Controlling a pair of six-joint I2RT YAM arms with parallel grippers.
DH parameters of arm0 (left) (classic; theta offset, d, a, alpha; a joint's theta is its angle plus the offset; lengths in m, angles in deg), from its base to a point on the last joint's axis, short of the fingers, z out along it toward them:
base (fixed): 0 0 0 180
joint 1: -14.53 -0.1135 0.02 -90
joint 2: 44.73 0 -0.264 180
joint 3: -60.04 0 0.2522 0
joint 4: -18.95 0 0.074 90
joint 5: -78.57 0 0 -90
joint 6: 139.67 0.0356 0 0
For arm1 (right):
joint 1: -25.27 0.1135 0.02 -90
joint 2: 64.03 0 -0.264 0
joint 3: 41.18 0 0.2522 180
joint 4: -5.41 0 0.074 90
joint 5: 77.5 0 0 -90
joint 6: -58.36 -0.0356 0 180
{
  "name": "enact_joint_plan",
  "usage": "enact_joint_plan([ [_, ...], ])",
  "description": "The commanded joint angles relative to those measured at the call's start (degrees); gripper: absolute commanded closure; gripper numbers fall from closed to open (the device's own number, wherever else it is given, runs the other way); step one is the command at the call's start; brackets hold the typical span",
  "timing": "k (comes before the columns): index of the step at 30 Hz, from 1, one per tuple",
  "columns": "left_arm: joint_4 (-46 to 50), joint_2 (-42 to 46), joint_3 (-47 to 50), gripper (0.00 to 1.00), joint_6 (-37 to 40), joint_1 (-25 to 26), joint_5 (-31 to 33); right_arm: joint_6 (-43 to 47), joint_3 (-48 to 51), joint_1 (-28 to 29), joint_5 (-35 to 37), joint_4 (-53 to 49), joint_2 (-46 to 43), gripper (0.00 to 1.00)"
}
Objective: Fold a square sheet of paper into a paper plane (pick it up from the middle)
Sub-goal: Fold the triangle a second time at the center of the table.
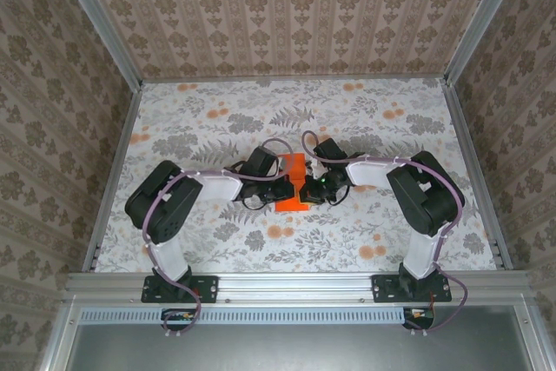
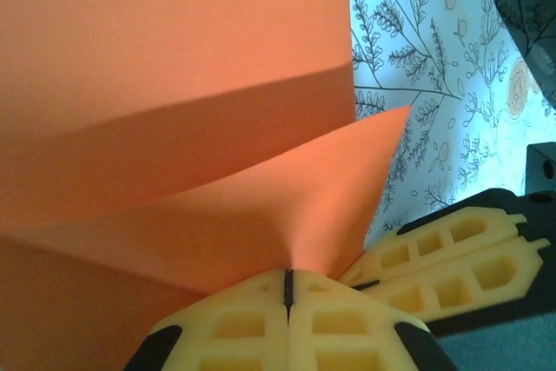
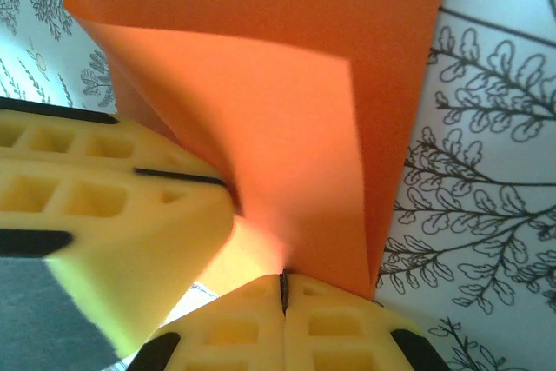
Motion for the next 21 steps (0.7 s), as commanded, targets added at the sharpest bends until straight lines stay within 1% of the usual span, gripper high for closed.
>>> enact_joint_plan([
  [1,-1.6,3.5,1.1,0.94,1.1,0.3,1.9,0.4,2.0,0.0,2.9,-3.3,2.1,1.00],
  [6,-2.8,1.6,0.9,0.94,0.5,0.7,0.7,0.2,2.4,-0.1,3.0,-3.1,2.1,1.00],
  [8,-3.3,0.0,0.3,0.94,0.5,1.0,-0.7,0.1,2.4,-0.1,2.9,-3.1,2.1,1.00],
  [13,-2.0,-2.4,-1.4,0.94,1.2,1.2,-1.1,0.1,2.6,-0.1,3.0,-3.2,2.2,1.00],
  [16,-1.0,-3.1,-1.5,0.95,1.4,1.2,-0.1,0.0,2.9,-0.1,3.1,-3.3,2.2,1.00],
  [19,1.4,-2.6,-1.1,0.95,1.5,0.6,2.9,0.9,2.8,-0.1,3.8,-4.3,2.2,1.00],
  [21,2.9,-1.8,-0.1,0.95,1.0,-0.7,4.9,1.7,2.9,-0.1,4.3,-5.5,2.2,1.00],
])
